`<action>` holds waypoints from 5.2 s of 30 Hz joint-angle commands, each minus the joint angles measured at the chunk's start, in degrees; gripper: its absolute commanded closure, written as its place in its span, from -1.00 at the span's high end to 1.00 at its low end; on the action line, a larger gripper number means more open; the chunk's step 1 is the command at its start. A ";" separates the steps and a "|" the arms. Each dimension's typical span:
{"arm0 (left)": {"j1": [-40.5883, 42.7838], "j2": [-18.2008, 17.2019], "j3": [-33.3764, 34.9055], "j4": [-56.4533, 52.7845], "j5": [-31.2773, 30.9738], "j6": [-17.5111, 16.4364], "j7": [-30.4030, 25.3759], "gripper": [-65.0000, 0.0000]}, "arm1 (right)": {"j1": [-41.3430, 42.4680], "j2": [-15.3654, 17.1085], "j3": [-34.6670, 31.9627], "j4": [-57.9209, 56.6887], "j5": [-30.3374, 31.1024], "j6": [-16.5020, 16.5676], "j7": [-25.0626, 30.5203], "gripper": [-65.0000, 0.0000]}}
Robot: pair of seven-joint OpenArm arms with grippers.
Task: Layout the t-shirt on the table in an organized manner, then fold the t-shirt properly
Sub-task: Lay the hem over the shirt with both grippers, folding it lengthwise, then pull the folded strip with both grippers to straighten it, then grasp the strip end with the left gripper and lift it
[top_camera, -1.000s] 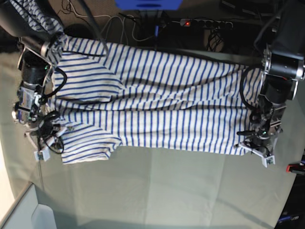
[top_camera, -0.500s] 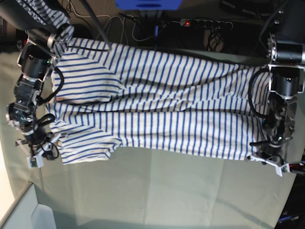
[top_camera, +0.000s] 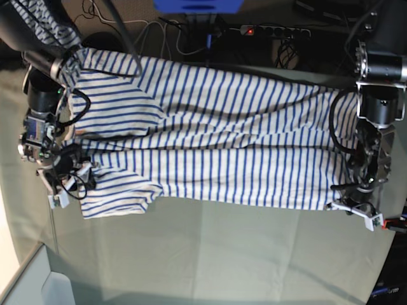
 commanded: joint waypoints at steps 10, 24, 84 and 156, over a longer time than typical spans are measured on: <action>-0.64 -1.12 -0.28 1.26 0.20 -0.03 -1.40 -1.00 | 1.64 0.93 -0.01 -0.08 0.78 -0.73 1.17 -1.00; -0.64 -2.26 -0.45 9.17 -0.41 0.23 -1.31 -1.00 | -1.53 -2.23 0.34 24.28 1.13 2.92 0.56 -1.00; 27.58 -2.09 -24.89 30.27 -0.32 -0.21 10.82 -1.00 | -56.74 -15.42 -2.12 58.30 13.27 2.92 16.91 -1.00; 29.52 0.73 -11.00 26.31 -3.14 -0.21 10.56 0.22 | -57.26 -17.79 9.22 56.10 19.51 2.92 16.73 -0.17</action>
